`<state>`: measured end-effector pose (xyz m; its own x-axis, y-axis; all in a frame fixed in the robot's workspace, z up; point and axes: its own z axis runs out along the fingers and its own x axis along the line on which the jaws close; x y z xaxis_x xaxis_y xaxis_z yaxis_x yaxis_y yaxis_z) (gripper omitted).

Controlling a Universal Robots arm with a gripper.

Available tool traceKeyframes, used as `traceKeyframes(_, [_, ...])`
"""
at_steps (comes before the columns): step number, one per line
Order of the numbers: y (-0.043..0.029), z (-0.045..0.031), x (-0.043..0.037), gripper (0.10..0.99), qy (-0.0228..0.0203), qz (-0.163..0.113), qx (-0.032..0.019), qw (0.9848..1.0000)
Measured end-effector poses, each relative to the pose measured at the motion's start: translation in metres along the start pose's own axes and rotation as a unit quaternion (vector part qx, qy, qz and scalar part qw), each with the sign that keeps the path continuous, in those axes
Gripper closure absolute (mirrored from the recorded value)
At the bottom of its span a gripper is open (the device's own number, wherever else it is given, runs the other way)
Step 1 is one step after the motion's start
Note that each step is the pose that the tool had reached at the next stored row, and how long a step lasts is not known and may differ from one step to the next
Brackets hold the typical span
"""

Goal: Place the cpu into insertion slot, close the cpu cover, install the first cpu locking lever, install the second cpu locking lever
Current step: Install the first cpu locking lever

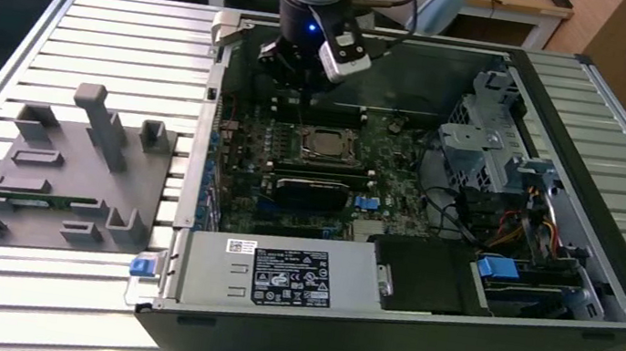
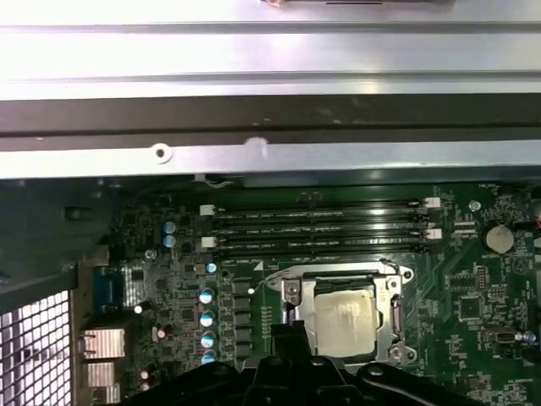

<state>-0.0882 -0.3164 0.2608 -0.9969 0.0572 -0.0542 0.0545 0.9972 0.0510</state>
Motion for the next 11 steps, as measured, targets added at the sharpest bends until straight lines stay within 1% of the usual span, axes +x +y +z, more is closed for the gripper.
traceKeyframes(6, [0.0005, 0.0015, 0.0101, 0.980, 0.0000, -0.001, -0.0001, 1.0000])
traceKeyframes(11, [0.0035, 0.0027, 0.0166, 0.980, 0.0000, -0.001, -0.0001, 1.0000])
